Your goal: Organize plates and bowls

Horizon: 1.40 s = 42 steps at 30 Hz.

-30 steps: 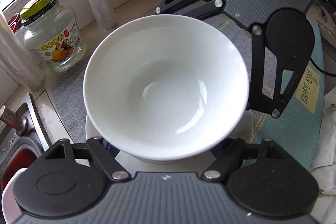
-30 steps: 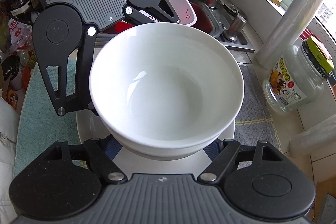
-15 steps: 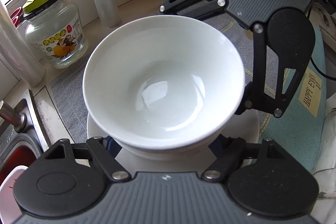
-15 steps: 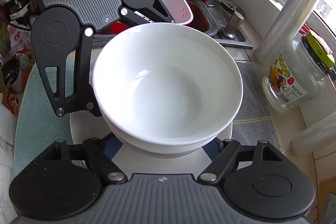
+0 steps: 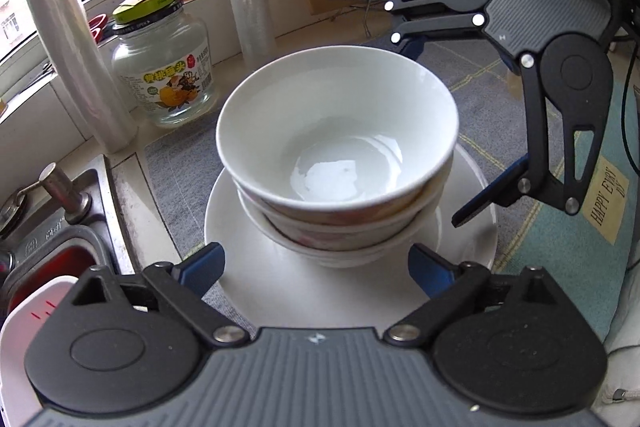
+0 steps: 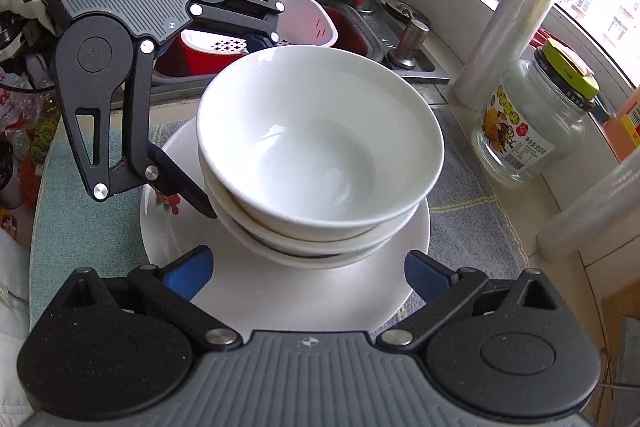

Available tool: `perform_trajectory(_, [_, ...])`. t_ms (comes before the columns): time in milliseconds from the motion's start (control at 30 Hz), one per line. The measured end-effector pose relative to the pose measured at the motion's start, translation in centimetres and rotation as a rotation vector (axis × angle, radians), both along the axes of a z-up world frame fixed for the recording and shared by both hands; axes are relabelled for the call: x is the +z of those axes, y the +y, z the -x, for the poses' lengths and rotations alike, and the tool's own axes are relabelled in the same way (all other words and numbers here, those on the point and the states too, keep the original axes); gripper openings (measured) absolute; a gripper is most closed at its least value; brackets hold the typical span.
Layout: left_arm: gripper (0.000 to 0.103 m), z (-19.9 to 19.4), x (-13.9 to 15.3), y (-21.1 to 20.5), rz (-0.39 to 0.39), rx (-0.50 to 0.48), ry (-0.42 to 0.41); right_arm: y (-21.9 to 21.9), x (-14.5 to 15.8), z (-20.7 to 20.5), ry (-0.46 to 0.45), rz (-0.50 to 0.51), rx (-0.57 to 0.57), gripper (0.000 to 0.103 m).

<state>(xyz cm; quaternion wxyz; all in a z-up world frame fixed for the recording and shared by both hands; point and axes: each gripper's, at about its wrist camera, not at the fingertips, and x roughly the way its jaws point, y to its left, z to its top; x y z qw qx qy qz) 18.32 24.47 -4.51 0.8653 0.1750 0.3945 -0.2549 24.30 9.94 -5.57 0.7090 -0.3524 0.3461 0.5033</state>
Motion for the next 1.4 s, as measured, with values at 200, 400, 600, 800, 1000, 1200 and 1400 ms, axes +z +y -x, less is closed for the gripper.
perform_trajectory(200, [0.100, 2.3, 1.0, -0.2, 0.039, 0.104, -0.048, -1.5, 0.8, 1.6, -0.042, 0.016, -0.152, 0.103])
perform_trajectory(400, [0.100, 5.7, 2.9, -1.9, 0.086, 0.257, -0.150, -3.7, 1.6, 3.7, -0.039, -0.008, -0.348, 0.103])
perform_trajectory(600, [0.101, 9.4, 4.5, -5.1, 0.174, 0.415, -0.180, -6.9, 2.7, 7.1, -0.029, -0.083, -0.599, 0.103])
perform_trajectory(800, [0.101, 12.7, 5.7, -7.8, 0.236, 0.527, -0.164, -10.5, 3.9, 10.6, -0.001, -0.153, -0.812, 0.103])
perform_trajectory(1000, [0.101, 15.3, 7.3, -9.5, 0.188, 0.695, -0.171, -12.6, 5.1, 13.8, -0.018, -0.187, -0.880, 0.103])
perform_trajectory(1200, [0.102, 16.6, 8.5, -10.1, 0.175, 0.749, -0.155, -13.0, 6.4, 15.9, -0.029, -0.223, -0.870, 0.103])
perform_trajectory(1400, [0.102, 17.5, 9.0, -10.2, 0.157, 0.793, -0.151, -12.9, 7.2, 16.8, -0.023, -0.254, -0.864, 0.103])
